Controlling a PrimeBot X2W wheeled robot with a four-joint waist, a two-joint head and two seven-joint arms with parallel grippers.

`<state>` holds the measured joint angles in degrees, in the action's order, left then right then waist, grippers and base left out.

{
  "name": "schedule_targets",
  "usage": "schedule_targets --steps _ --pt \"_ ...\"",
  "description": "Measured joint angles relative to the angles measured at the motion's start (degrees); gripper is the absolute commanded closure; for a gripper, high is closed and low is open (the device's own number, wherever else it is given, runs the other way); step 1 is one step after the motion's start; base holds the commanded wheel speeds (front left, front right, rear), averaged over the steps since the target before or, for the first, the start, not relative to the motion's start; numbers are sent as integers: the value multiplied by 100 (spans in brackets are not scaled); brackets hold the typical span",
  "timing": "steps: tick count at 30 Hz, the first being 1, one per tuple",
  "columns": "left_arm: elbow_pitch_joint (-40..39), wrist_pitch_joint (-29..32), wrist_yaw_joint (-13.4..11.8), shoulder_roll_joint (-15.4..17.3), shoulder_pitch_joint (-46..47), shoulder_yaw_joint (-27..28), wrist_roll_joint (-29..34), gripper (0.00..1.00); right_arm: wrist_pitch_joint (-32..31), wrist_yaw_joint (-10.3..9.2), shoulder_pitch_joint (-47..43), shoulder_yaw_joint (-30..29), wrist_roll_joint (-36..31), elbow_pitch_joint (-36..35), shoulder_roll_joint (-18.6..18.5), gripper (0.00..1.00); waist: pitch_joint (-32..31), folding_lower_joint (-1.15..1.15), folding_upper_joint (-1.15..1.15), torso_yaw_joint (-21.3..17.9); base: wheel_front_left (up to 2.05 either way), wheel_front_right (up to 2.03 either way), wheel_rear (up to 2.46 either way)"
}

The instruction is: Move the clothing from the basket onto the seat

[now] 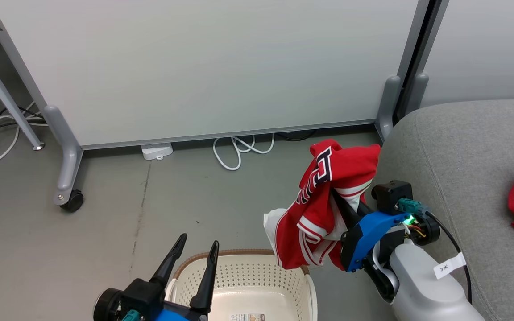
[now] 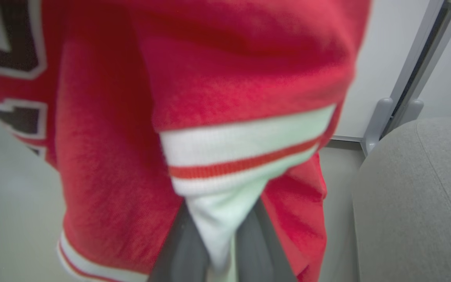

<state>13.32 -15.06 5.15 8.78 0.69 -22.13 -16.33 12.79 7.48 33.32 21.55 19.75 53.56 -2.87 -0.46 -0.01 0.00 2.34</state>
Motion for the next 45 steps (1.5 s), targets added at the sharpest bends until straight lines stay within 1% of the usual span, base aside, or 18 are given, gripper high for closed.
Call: schedule_targets --steps 7,14,28,45 --pt "-3 0 125 -118 -54 231 188 0 -2 0 -2 4 5 -12 0 100 13 0 0 -79 0 0 0" --pt "75 0 192 -192 -57 288 282 0 -10 0 -3 21 32 -37 1 100 49 0 0 -367 0 0 0" --pt "82 0 207 -241 -27 300 386 0 -7 0 4 -35 2 -76 1 100 174 0 0 -1286 0 0 0" --pt "51 0 207 -141 172 220 347 0 38 0 20 -7 67 -108 -2 100 307 1 0 -2445 0 0 0"
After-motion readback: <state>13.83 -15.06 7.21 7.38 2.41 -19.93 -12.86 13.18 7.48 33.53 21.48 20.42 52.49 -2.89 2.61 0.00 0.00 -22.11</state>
